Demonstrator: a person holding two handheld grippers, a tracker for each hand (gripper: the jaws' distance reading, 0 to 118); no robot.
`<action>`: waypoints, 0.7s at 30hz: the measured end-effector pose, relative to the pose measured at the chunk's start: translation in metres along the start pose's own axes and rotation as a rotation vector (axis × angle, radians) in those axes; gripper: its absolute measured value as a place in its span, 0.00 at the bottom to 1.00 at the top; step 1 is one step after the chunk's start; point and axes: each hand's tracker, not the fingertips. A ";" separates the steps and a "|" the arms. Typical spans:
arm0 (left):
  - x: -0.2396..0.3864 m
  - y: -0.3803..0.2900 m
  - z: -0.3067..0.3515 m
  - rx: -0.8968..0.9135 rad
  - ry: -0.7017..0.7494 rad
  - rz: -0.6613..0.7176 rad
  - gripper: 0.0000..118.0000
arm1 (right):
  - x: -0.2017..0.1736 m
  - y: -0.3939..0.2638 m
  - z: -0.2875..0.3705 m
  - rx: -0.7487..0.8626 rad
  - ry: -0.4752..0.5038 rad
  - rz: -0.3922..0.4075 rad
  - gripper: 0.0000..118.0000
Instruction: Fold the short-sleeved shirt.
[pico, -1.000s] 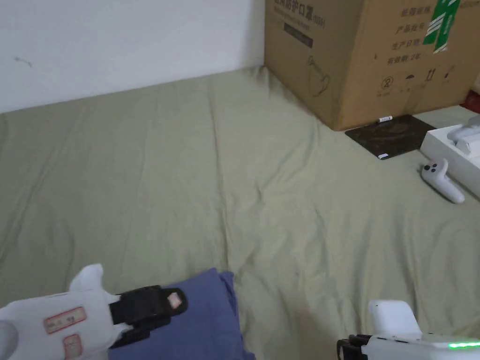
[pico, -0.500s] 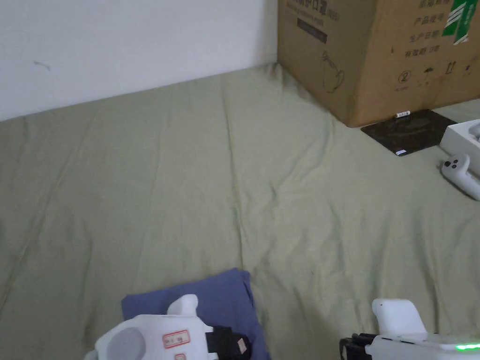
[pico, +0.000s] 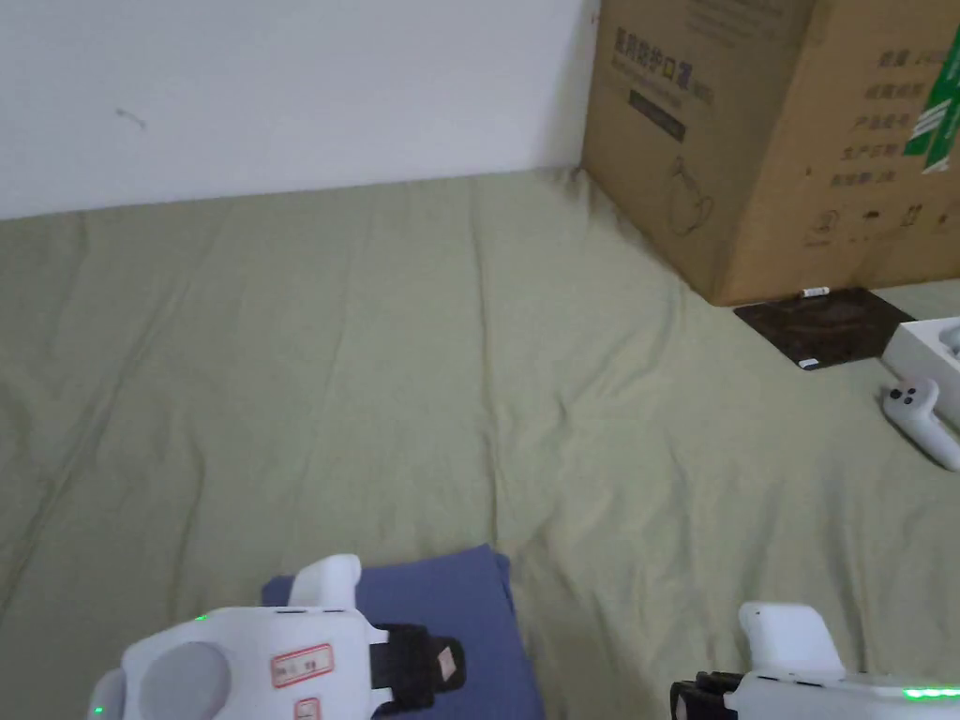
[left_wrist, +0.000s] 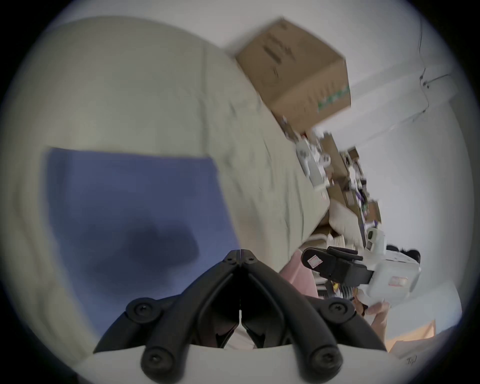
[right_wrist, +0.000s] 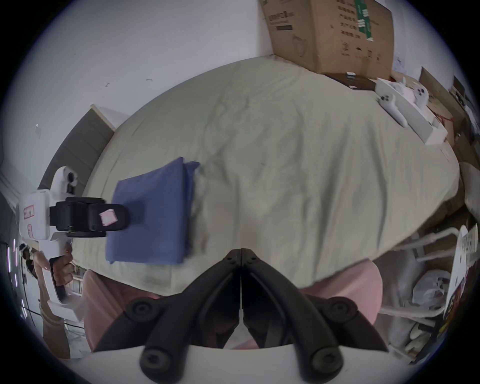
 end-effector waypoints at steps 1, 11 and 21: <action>-0.015 -0.003 0.024 0.031 0.027 0.016 0.00 | -0.010 0.006 -0.004 -0.002 0.026 0.023 0.00; -0.125 -0.071 0.104 0.158 0.085 0.289 0.00 | -0.127 0.071 -0.061 -0.029 0.168 0.236 0.00; -0.131 -0.052 0.069 0.126 -0.095 0.300 0.77 | -0.129 0.051 -0.128 -0.178 0.049 0.249 0.00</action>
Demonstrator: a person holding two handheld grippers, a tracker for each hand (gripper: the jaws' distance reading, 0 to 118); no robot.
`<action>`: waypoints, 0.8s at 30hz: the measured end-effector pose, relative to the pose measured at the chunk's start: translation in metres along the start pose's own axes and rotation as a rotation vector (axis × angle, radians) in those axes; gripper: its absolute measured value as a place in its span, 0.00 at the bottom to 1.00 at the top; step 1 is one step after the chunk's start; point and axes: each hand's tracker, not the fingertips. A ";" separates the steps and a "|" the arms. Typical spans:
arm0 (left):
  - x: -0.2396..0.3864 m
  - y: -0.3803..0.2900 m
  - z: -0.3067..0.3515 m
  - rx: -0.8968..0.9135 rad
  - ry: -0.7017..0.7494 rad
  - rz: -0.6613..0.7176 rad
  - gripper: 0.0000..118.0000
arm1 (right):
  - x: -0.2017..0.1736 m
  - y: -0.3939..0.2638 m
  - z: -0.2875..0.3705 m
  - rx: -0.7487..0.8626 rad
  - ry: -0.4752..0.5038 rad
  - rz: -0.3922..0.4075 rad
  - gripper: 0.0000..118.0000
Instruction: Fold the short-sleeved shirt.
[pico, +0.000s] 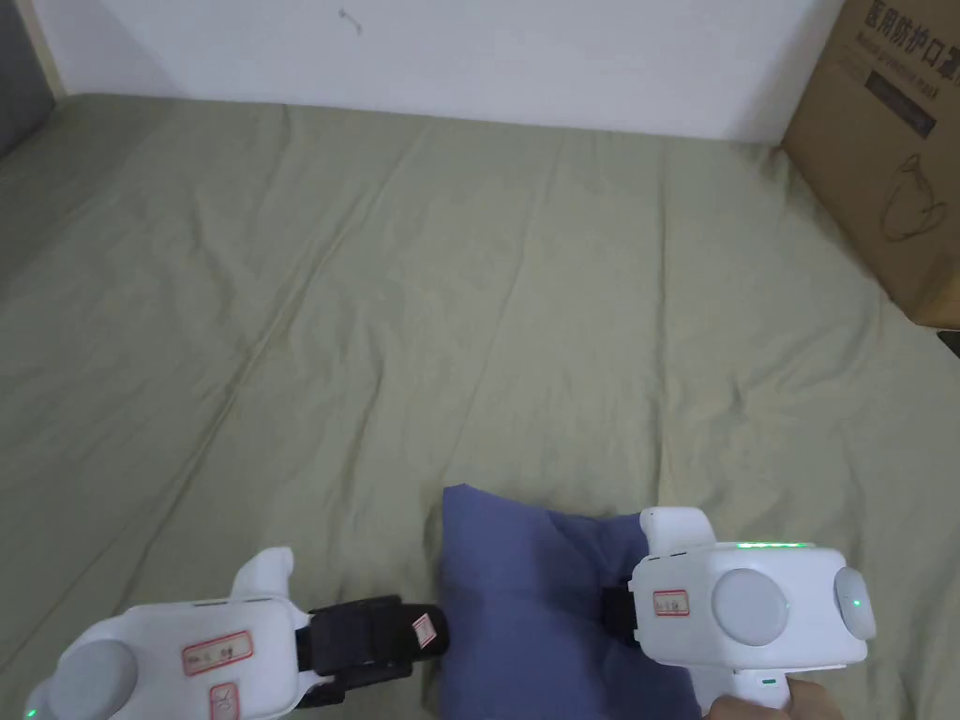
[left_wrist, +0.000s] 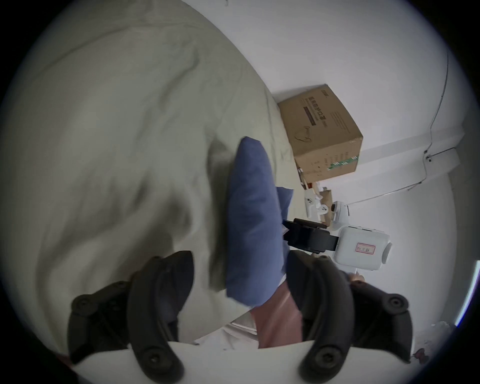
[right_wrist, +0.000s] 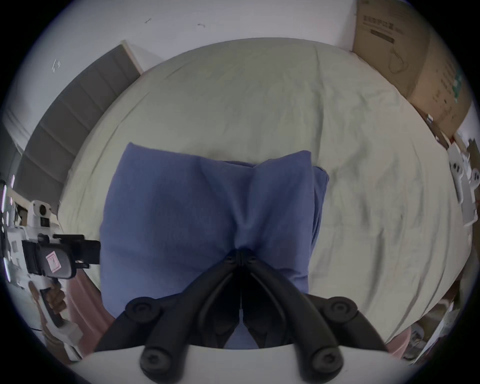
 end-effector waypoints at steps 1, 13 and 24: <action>0.000 0.005 -0.007 -0.007 -0.016 0.020 0.86 | 0.003 0.002 0.000 -0.006 0.011 -0.014 0.00; -0.003 0.034 -0.092 -0.069 -0.057 0.143 0.25 | 0.015 0.003 -0.003 -0.003 0.022 -0.047 0.00; -0.018 0.098 0.019 -0.059 0.241 -0.095 0.22 | -0.012 0.018 0.064 0.210 -0.011 -0.041 0.00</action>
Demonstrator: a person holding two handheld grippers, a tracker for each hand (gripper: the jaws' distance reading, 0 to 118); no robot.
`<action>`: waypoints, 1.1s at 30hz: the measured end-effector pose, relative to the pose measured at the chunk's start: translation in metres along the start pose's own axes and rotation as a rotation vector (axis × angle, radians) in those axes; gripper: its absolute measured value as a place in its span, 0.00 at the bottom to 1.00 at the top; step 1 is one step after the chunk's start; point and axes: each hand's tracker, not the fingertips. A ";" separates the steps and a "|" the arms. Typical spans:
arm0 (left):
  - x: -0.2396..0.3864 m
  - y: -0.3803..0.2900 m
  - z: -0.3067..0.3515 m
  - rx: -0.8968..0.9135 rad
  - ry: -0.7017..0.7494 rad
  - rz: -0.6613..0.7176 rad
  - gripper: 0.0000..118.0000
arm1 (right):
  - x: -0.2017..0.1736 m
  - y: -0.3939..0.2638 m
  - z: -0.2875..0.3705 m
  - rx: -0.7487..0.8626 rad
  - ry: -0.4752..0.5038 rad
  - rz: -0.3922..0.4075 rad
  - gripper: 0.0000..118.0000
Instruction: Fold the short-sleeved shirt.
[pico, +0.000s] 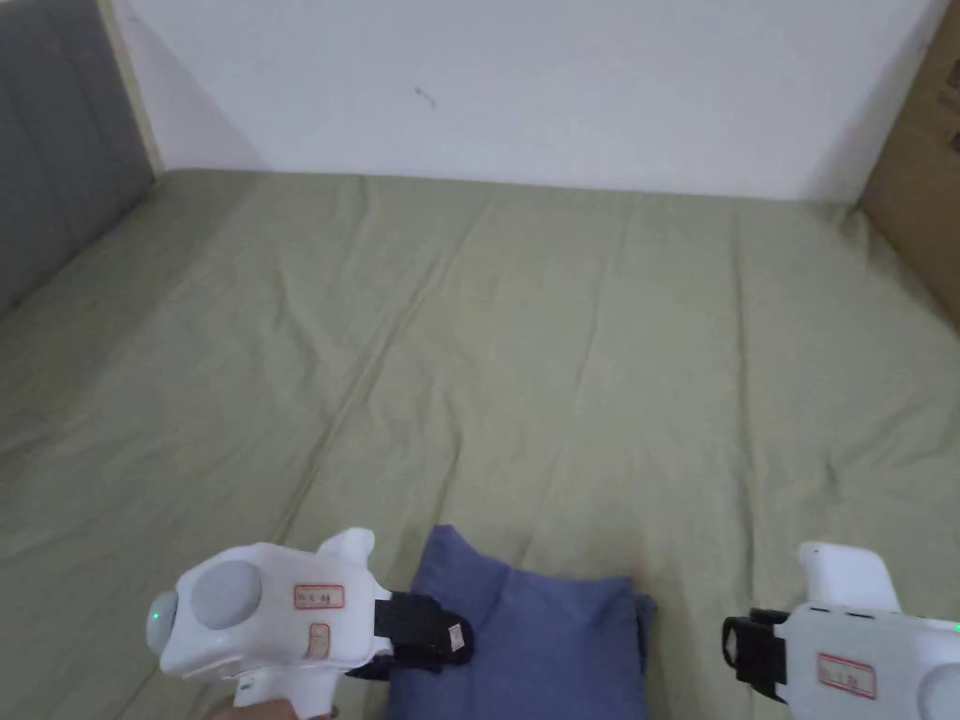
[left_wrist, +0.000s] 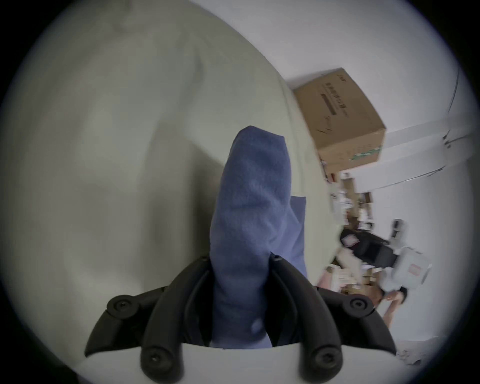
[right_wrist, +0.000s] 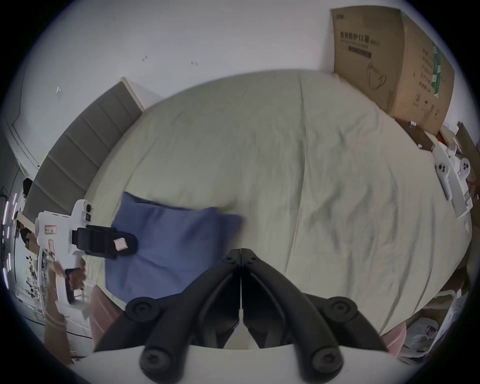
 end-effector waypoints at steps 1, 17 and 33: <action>-0.011 0.009 0.020 0.027 0.085 -0.026 0.22 | -0.004 0.002 0.004 0.023 -0.003 0.007 0.00; -0.143 0.106 0.142 -0.119 1.533 -0.482 0.72 | -0.042 0.002 -0.023 -0.055 0.004 0.039 0.00; 0.091 0.019 0.127 0.371 0.791 -0.385 0.00 | 0.001 -0.003 0.030 0.087 0.011 0.029 0.00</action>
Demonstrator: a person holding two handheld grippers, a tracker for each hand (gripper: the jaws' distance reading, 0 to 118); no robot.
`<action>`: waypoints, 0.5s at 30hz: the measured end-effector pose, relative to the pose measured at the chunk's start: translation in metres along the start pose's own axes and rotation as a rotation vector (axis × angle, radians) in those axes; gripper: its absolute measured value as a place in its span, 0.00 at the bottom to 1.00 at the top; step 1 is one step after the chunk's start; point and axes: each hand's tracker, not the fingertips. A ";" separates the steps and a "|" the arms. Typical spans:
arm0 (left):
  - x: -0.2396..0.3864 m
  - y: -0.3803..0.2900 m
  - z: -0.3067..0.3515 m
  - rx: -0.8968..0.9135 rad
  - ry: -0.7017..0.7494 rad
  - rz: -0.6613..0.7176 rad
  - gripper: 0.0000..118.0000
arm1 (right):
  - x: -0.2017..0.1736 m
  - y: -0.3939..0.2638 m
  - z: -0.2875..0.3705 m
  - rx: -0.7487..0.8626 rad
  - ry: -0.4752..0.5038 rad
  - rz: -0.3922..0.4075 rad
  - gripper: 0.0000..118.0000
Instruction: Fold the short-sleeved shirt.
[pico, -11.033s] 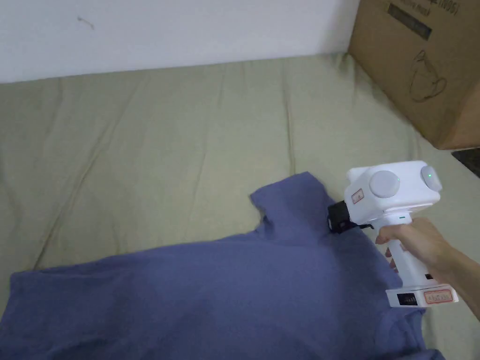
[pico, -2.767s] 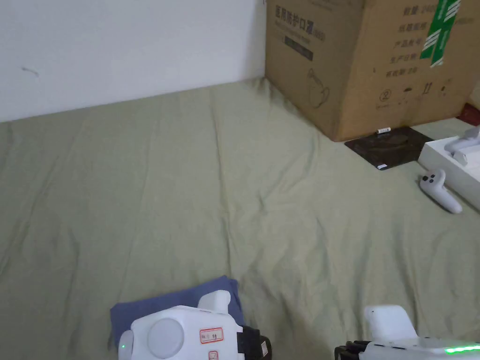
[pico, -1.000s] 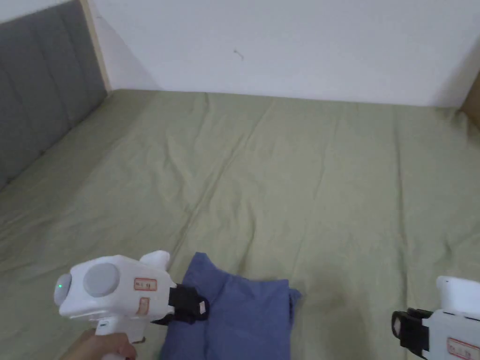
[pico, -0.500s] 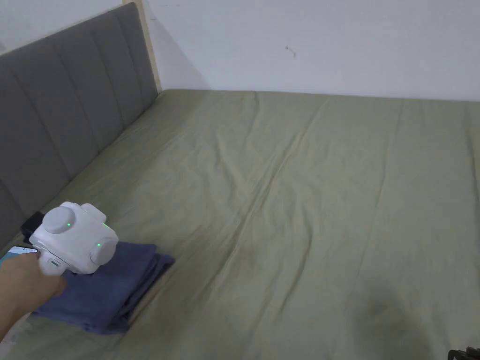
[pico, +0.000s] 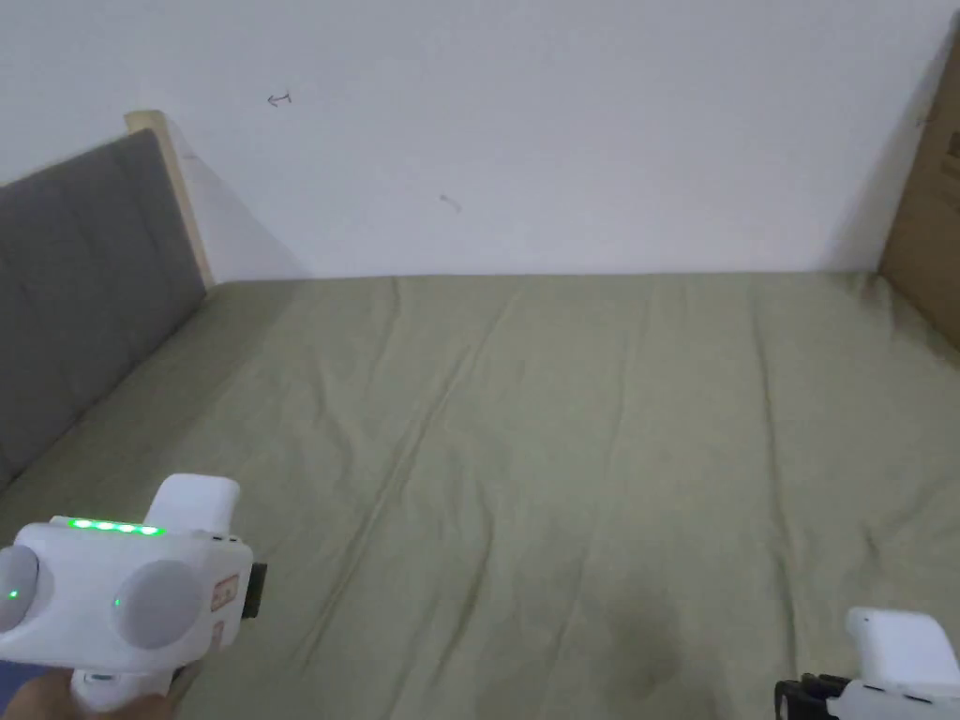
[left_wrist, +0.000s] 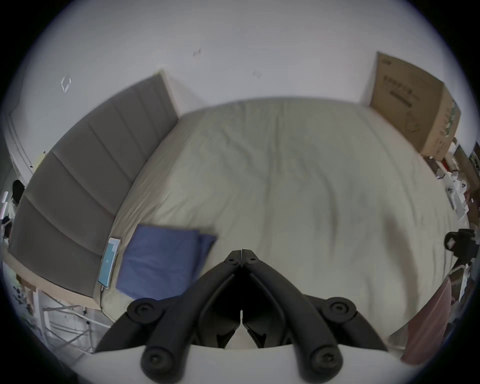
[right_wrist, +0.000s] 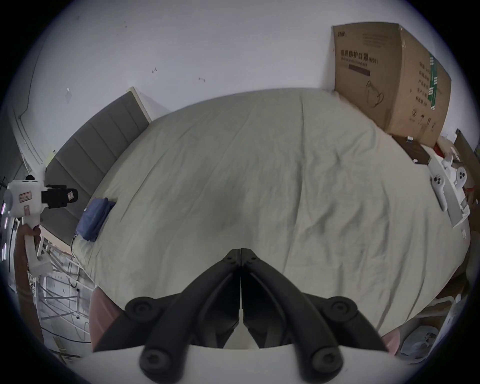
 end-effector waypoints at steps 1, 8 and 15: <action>0.015 -0.001 0.013 0.032 0.003 0.015 0.00 | 0.002 0.001 0.008 0.025 -0.002 0.002 0.00; 0.089 -0.002 0.097 0.294 -0.072 0.129 0.00 | 0.004 0.009 0.072 0.319 -0.068 0.037 0.00; 0.140 -0.019 0.144 0.479 -0.023 0.135 0.00 | -0.014 0.025 0.128 0.588 -0.143 0.099 0.00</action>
